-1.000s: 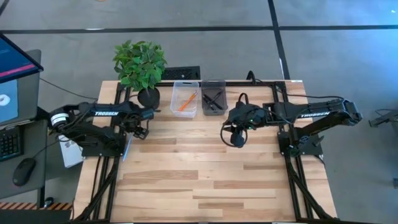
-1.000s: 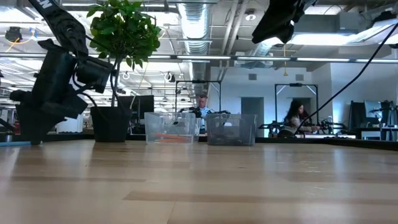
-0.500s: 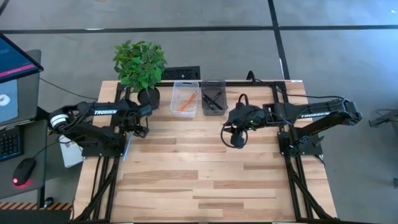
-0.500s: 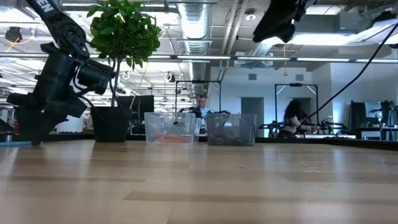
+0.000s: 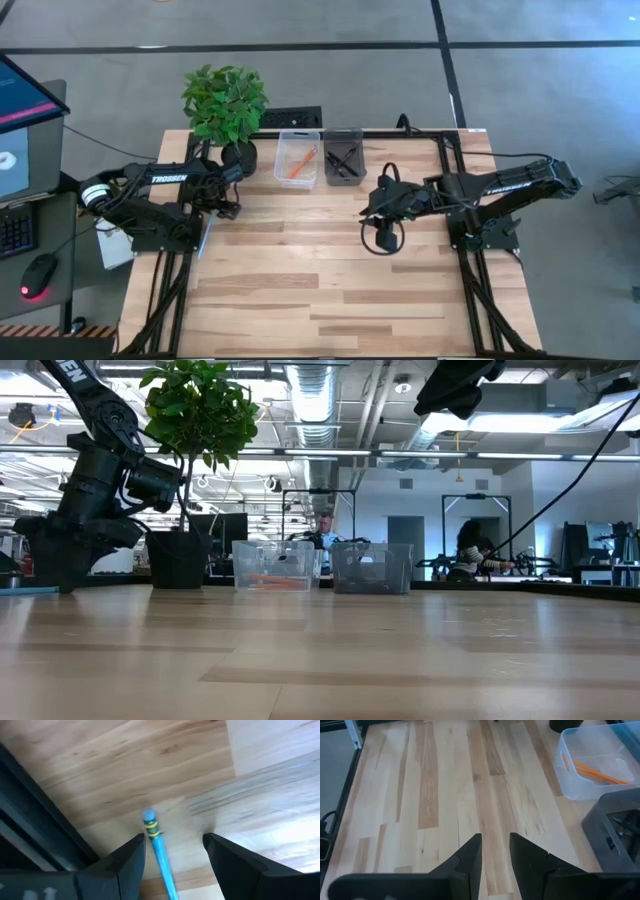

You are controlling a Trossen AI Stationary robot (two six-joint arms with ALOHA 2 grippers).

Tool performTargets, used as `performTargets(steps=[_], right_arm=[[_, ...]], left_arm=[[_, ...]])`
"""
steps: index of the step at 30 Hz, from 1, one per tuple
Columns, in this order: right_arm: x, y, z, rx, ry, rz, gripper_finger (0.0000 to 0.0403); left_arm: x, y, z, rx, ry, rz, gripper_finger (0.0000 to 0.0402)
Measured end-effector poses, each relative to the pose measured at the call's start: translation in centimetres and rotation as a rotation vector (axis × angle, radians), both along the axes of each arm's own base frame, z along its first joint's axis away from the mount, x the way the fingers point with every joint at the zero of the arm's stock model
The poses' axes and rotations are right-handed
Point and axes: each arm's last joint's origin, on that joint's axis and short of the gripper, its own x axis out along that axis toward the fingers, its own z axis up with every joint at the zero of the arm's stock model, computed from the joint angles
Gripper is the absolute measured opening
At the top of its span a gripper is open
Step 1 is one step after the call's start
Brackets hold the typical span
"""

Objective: Sort pens & pencils
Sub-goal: Put the blue pencil into the transparent bin

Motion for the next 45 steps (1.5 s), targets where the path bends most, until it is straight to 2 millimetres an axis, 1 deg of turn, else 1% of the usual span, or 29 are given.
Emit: performTargets(steps=[8, 18, 24, 35, 39, 45], right_arm=[[0.0, 0.1, 0.0, -0.002, -0.002, -0.018, 0.0123], [0.0, 0.1, 0.0, 0.0, -0.003, -0.02, 0.0123], [0.0, 0.1, 0.0, 0.0, -0.003, -0.02, 0.0123], [0.0, 0.1, 0.0, 0.0, -0.003, -0.02, 0.0123], [0.0, 0.1, 0.0, 0.0, -0.003, -0.02, 0.0123], [0.0, 0.1, 0.0, 0.0, -0.003, -0.02, 0.0123]], left_arm=[[0.2, -0.1, 0.0, -0.017, -0.023, 0.004, 0.0204], [1.3, -1.5, 0.0, -0.01, -0.029, -0.065, 0.0204], [1.3, -1.6, 0.1, 0.033, 0.016, -0.022, 0.0204], [1.5, -1.9, 0.1, 0.044, 0.005, -0.065, 0.0201], [1.6, -1.9, 0.1, 0.04, -0.002, -0.066, 0.0177], [2.0, -2.3, 0.0, 0.049, -0.009, -0.065, 0.0106]])
